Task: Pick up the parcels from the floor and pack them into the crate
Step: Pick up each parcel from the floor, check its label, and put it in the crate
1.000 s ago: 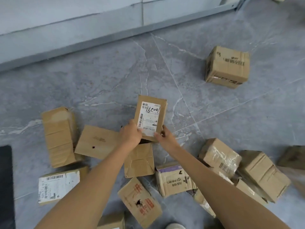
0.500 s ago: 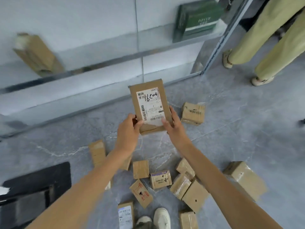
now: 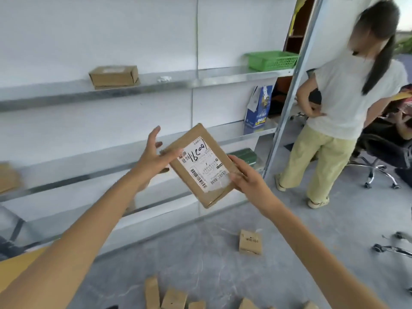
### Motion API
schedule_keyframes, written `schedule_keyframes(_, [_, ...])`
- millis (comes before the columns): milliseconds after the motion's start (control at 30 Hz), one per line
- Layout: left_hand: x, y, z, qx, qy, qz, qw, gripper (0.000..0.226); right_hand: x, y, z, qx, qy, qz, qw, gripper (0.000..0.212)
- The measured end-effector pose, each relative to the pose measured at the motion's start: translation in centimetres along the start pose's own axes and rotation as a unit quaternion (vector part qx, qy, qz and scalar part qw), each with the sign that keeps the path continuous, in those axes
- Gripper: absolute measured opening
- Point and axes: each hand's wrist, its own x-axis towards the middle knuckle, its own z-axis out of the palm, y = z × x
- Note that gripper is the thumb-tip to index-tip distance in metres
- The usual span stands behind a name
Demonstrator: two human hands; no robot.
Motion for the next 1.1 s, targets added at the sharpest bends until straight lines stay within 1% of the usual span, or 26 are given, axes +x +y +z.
schedule_keyframes(67, [-2.1, 2.2, -1.0, 0.002, -0.061, -0.001, 0.998, 0.084, -1.1, -2.8, -0.5, -0.004, -0.003, -0.021, 1.000, 0.044])
schedule_keyframes(100, [-3.1, 2.8, -1.3, 0.000, -0.071, 0.001, 0.997, 0.081, -1.6, -4.1, -0.7, -0.003, 0.016, -0.032, 0.999, 0.044])
schedule_keyframes(167, [-5.1, 3.4, -1.5, -0.038, -0.039, 0.010, 0.998, 0.075, -2.7, -6.0, -1.0, 0.010, 0.085, -0.048, 0.995, 0.047])
schedule_keyframes(200, [-6.2, 3.5, -1.4, -0.075, -0.010, 0.012, 0.997, 0.070, -3.4, -6.5, -1.1, 0.020, 0.114, -0.043, 0.992, 0.053])
schedule_keyframes(233, [-7.2, 3.4, -1.3, -0.113, 0.016, 0.011, 0.993, 0.067, -4.4, -7.0, -1.0, 0.030, 0.125, -0.028, 0.991, 0.062])
schedule_keyframes(267, [-8.2, 3.2, -1.1, -0.145, 0.038, 0.010, 0.989, 0.067, -5.3, -7.2, -0.6, 0.042, 0.115, -0.009, 0.992, 0.072])
schedule_keyframes(333, [-10.3, 2.7, -0.3, -0.179, 0.065, 0.010, 0.982, 0.070, -7.3, -6.9, 1.0, 0.061, 0.055, 0.033, 0.996, 0.093])
schedule_keyframes(400, [-12.3, 2.1, 1.0, -0.191, 0.083, 0.017, 0.978, 0.070, -8.8, -6.3, 3.0, 0.100, -0.006, 0.050, 0.994, 0.097])
schedule_keyframes(433, [-13.3, 1.8, 1.7, -0.192, 0.096, 0.020, 0.977, 0.069, -9.2, -5.9, 3.8, 0.139, -0.012, 0.046, 0.989, 0.096])
schedule_keyframes(500, [-15.2, 1.0, 3.0, -0.182, 0.124, 0.029, 0.975, 0.068, -9.7, -5.6, 4.4, 0.216, 0.019, 0.034, 0.976, 0.092])
schedule_keyframes(533, [-16.0, 0.5, 3.3, -0.169, 0.128, 0.029, 0.977, 0.069, -9.8, -5.5, 4.2, 0.237, 0.038, 0.030, 0.970, 0.090])
schedule_keyframes(600, [-17.5, 0.0, 3.2, -0.129, 0.113, 0.020, 0.985, 0.079, -10.3, -5.8, 3.7, 0.234, 0.057, 0.017, 0.970, 0.079])
schedule_keyframes(667, [-18.6, 0.1, 2.2, -0.095, 0.098, 0.015, 0.991, 0.094, -10.9, -6.5, 3.0, 0.199, 0.038, 0.007, 0.979, 0.069])
schedule_keyframes(733, [-19.6, 0.4, 1.2, -0.071, 0.097, 0.036, 0.992, 0.101, -11.7, -7.2, 1.9, 0.175, 0.020, 0.005, 0.984, 0.064])
schedule_keyframes(767, [-20.3, 0.8, 0.8, -0.054, 0.088, 0.058, 0.993, 0.099, -12.0, -7.7, 1.3, 0.167, 0.009, 0.005, 0.986, 0.060])
schedule_keyframes(833, [-21.9, 1.8, 0.5, -0.031, 0.028, 0.095, 0.995, 0.092, -12.6, -8.5, 0.2, 0.133, -0.031, -0.003, 0.991, 0.060])
schedule_keyframes(867, [-22.2, 2.0, 0.6, -0.030, -0.014, 0.100, 0.994, 0.086, -12.4, -8.7, -0.1, 0.116, -0.045, -0.008, 0.992, 0.067])
schedule_keyframes(933, [-24.6, 2.6, 1.6, -0.035, -0.060, 0.099, 0.993, 0.071, -13.5, -9.4, -0.5, 0.113, -0.062, -0.018, 0.991, 0.089])
schedule_keyframes(967, [-25.3, 2.6, 2.3, -0.042, -0.064, 0.101, 0.992, 0.066, -13.8, -9.7, -0.4, 0.132, -0.050, -0.022, 0.990, 0.098])
schedule_keyframes(1033, [-27.5, 2.7, 4.1, -0.058, -0.029, 0.103, 0.993, 0.061, -15.1, -10.1, -0.3, 0.169, -0.019, -0.032, 0.985, 0.111])
schedule_keyframes(1067, [-28.6, 2.7, 5.1, -0.073, -0.005, 0.102, 0.992, 0.059, -16.3, -10.2, -0.3, 0.186, -0.017, -0.041, 0.982, 0.110])
schedule_keyframes(1100, [-29.7, 2.6, 5.9, -0.094, 0.013, 0.101, 0.990, 0.056, -17.4, -10.2, -0.2, 0.207, -0.017, -0.051, 0.977, 0.101])
